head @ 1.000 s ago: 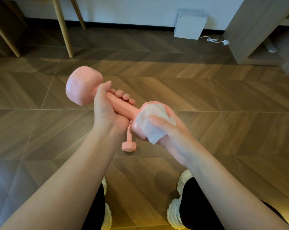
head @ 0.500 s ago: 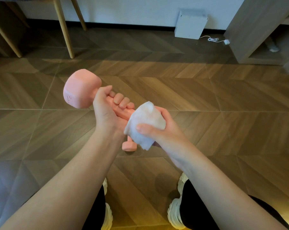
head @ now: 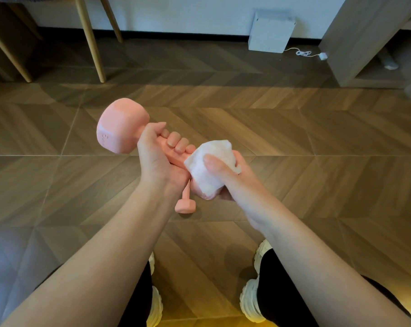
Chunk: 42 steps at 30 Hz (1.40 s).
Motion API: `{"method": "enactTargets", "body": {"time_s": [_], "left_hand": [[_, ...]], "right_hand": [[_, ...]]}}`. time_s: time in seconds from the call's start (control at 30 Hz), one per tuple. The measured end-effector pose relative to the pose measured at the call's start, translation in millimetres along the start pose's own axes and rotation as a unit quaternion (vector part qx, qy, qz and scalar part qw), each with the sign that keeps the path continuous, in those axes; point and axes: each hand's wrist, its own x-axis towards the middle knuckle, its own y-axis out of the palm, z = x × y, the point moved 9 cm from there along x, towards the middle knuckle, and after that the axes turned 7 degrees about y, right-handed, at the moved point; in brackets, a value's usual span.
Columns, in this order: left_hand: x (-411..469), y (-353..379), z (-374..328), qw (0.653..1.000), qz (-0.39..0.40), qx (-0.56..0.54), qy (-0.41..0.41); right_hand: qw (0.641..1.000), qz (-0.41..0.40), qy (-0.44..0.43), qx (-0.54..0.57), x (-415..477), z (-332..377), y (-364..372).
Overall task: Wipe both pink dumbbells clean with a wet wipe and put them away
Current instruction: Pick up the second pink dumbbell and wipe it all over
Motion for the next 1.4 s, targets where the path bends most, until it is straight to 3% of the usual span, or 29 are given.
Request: {"method": "enactTargets", "body": {"time_s": [0.07, 0.2, 0.4, 0.7, 0.9, 1.2, 1.33, 1.4], "left_hand": [[0, 3, -1, 1.0, 0.016, -0.01, 0.0], [1, 4, -2, 0.999, 0.039, 0.0, 0.009], [5, -4, 2, 1.0, -0.01, -0.008, -0.008], [3, -1, -3, 1.0, -0.011, -0.014, 0.014], [3, -10, -3, 0.999, -0.049, -0.019, 0.003], [5, -10, -4, 0.999, -0.043, -0.011, 0.002], [5, -12, -2, 0.999, -0.04, -0.009, 0.002], [5, -11, -3, 0.999, -0.038, -0.013, 0.003]], "right_hand": [[0.999, 0.017, 0.033, 0.007, 0, -6, -5], [0.984, 0.126, 0.095, 0.083, -8, -13, 7], [0.997, 0.065, -0.022, 0.045, -5, 2, 7], [0.999, 0.006, -0.004, 0.05, 0, 1, 1], [0.997, 0.064, -0.031, 0.025, -10, 8, 3], [0.998, 0.007, -0.056, -0.003, -5, 14, 3], [0.995, 0.094, -0.031, -0.013, -13, 14, 4], [0.994, 0.1, -0.035, -0.01, -15, 14, 5]]}}
